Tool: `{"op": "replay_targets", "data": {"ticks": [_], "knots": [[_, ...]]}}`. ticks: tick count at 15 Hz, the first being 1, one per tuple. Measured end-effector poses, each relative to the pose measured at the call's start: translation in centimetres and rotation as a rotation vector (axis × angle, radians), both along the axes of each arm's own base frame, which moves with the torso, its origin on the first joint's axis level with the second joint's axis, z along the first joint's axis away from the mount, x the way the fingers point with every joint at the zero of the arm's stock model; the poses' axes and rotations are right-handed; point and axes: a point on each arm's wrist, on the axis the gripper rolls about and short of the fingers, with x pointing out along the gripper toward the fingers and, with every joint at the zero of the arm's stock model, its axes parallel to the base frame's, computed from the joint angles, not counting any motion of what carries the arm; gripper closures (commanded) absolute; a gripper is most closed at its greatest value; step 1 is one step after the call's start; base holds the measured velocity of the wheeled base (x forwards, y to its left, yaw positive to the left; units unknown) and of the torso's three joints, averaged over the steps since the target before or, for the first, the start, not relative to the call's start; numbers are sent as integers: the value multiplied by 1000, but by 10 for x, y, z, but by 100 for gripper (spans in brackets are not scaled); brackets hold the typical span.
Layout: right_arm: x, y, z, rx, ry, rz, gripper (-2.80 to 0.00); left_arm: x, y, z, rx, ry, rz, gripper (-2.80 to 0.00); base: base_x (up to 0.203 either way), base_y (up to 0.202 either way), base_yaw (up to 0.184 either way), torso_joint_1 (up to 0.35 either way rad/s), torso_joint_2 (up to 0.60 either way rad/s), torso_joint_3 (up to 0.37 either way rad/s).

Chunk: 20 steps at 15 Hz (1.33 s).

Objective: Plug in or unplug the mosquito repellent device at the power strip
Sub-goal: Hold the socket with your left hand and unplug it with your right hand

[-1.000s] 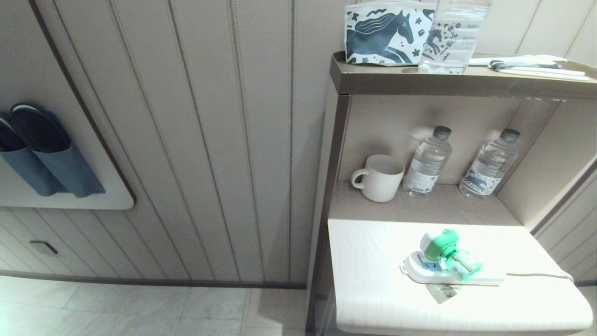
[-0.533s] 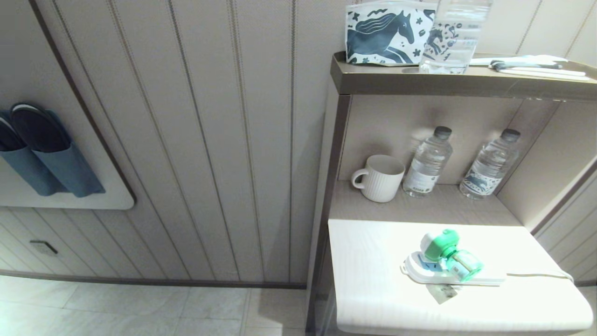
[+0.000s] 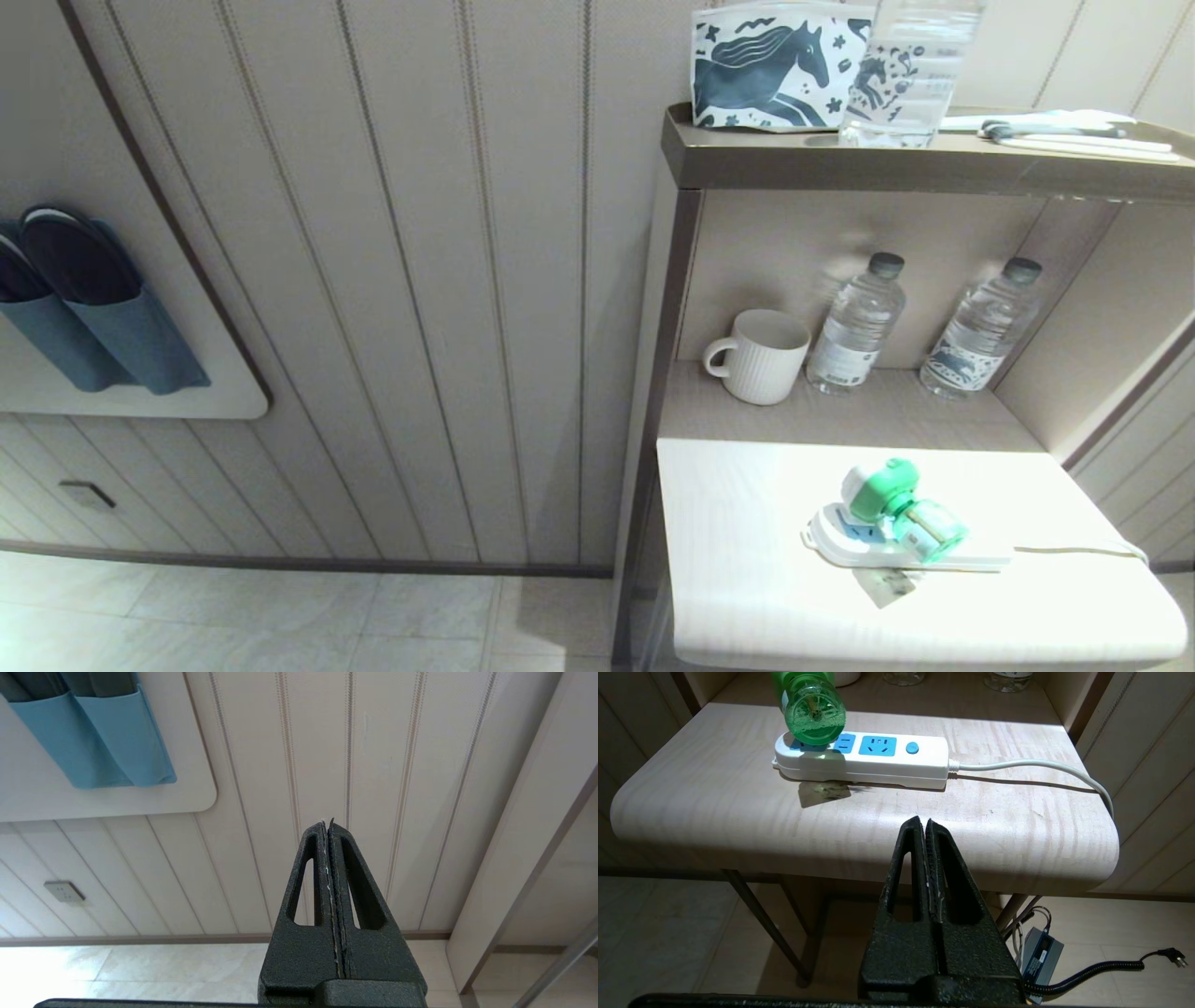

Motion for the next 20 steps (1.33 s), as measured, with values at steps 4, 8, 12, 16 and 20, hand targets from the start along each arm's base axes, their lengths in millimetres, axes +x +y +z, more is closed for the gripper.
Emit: {"op": "replay_targets", "data": {"ticks": [4,8,12,16,20], "knots": [[0,0,0,1,-5,-2,0,0,0,0,0,0,0,0,0,0,0,0,0,0],[0,0,0,1,-4,-2,0,0,0,0,0,0,0,0,0,0,0,0,0,0],[0,0,0,1,-5,-2,0,0,0,0,-1,0,0,0,0,0,0,0,0,0],[0,0,0,3,-7,-1,0,0,0,0,0,0,0,0,0,0,0,0,0,0],[0,0,0,2,-8,-2,0,0,0,0,0,0,0,0,0,0,0,0,0,0]]}}
